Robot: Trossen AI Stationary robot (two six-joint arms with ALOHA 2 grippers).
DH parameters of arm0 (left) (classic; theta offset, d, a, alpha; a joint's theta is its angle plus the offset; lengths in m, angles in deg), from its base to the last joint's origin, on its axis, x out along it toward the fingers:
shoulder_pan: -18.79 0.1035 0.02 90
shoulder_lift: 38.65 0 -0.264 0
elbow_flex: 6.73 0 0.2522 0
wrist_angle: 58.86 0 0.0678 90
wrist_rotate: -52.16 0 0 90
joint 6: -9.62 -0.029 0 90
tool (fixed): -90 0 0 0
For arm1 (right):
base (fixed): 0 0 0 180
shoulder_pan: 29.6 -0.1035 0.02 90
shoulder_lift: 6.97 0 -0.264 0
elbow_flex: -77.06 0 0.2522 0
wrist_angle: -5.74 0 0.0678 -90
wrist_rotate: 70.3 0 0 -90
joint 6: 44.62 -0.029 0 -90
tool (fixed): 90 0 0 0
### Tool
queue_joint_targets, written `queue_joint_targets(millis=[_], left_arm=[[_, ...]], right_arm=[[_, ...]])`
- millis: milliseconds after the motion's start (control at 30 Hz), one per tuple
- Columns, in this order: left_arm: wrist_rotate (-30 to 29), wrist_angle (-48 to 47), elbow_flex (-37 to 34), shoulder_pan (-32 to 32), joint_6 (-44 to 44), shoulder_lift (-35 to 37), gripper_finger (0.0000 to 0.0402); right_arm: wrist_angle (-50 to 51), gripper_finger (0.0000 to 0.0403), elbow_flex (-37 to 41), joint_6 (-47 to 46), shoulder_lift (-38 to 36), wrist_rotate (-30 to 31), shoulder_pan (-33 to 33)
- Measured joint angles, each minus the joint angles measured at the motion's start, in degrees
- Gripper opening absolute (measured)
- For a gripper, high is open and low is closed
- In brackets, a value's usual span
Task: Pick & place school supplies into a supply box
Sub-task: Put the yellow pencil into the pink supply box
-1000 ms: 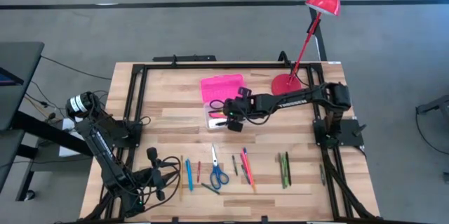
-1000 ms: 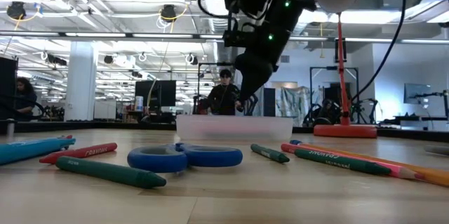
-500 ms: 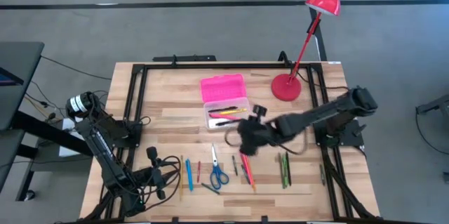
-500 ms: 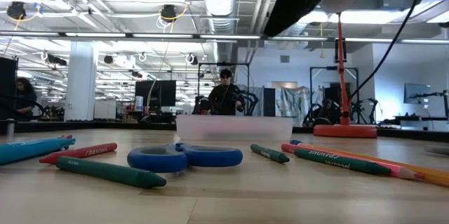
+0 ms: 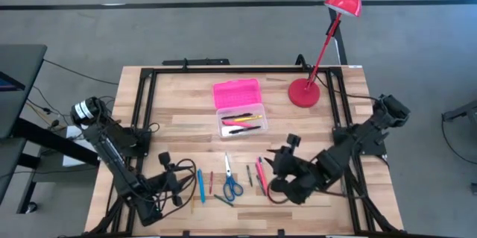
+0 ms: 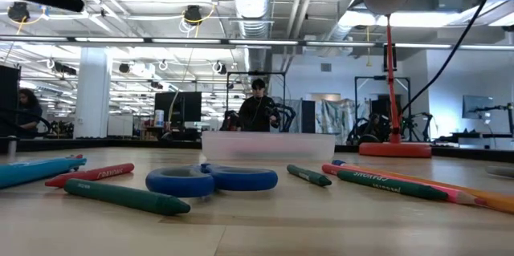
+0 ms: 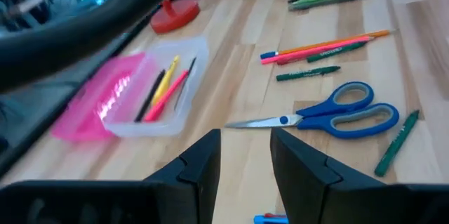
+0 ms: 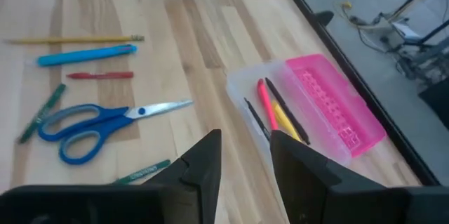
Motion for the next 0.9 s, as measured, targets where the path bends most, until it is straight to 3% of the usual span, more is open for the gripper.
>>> queue_joint_targets(millis=[233,533,900], left_arm=[[6.1,0.0,0.0,1.8,2.7,0.0,0.0120],[21.1,0.1,0.0,4.0,11.9,0.0,0.0120],[27.1,1.3,0.0,6.4,21.1,0.0,0.0120]], right_arm=[[-0.4,0.0118,0.3,-6.8,0.0,2.0,-3.9],[-2.9,0.0118,5.1,-18.8,0.0,7.1,-9.4],[-11.6,0.0118,15.1,-20.9,0.0,12.0,-11.4]])
